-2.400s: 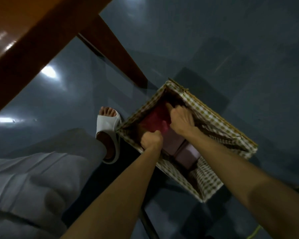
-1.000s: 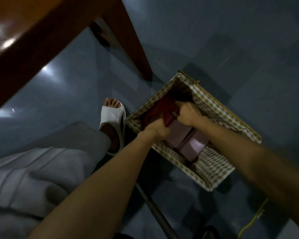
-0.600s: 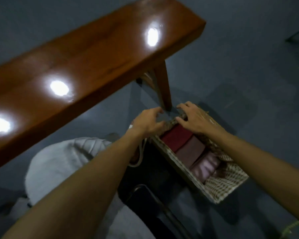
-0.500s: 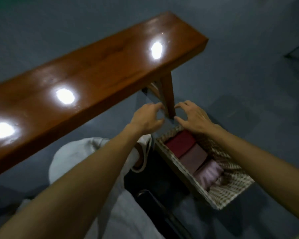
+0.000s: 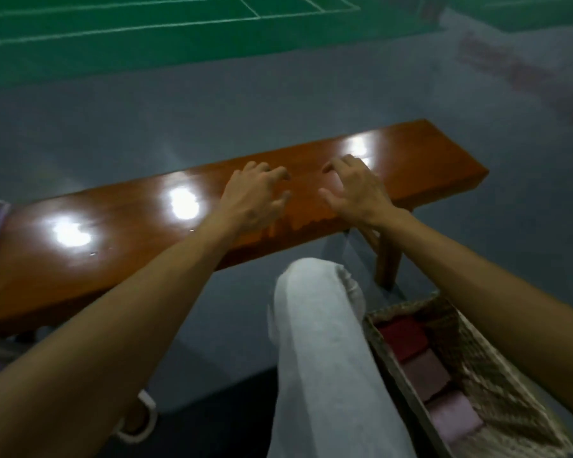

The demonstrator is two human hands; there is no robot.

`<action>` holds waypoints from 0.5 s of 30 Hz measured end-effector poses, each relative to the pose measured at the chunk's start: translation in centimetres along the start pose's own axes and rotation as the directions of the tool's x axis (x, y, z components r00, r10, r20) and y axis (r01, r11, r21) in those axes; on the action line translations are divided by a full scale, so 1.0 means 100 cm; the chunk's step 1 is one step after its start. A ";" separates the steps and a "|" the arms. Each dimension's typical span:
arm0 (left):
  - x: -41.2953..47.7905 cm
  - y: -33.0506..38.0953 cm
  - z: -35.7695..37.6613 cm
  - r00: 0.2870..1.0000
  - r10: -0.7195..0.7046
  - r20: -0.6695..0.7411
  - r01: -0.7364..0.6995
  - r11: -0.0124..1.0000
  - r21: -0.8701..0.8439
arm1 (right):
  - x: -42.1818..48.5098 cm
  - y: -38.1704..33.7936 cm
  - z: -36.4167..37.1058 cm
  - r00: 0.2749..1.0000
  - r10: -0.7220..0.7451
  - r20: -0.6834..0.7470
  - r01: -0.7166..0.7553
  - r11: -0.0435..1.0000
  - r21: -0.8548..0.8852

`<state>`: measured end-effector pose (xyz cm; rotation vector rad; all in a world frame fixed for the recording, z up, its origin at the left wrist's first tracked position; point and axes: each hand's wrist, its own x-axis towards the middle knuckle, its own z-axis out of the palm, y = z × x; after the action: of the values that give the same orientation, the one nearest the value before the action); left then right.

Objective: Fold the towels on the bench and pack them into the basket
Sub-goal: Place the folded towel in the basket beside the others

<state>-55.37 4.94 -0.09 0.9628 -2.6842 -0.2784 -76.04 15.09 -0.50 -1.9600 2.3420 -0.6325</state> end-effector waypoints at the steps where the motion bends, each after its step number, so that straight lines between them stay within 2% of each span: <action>1: -0.009 -0.016 -0.006 1.000 -0.026 -0.006 0.026 1.000 0.008 | 0.011 -0.015 0.006 1.000 -0.022 0.011 0.022 1.000 0.011; 7: -0.081 -0.110 -0.043 0.973 -0.221 -0.067 0.224 0.973 0.047 | 0.054 -0.108 0.053 0.981 -0.158 0.113 0.151 0.986 0.071; 12: -0.155 -0.188 -0.071 0.904 -0.407 -0.132 0.415 0.909 0.043 | 0.067 -0.198 0.101 0.943 -0.278 0.185 0.256 0.957 0.134; 15: -0.202 -0.223 -0.085 0.849 -0.499 -0.174 0.505 0.863 -0.006 | 0.070 -0.254 0.132 0.922 -0.341 0.180 0.306 0.931 0.198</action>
<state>-24.53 0.25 -1.99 1.6198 -2.2476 -0.2305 -50.03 1.36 -2.88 -2.2307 1.7970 -0.5748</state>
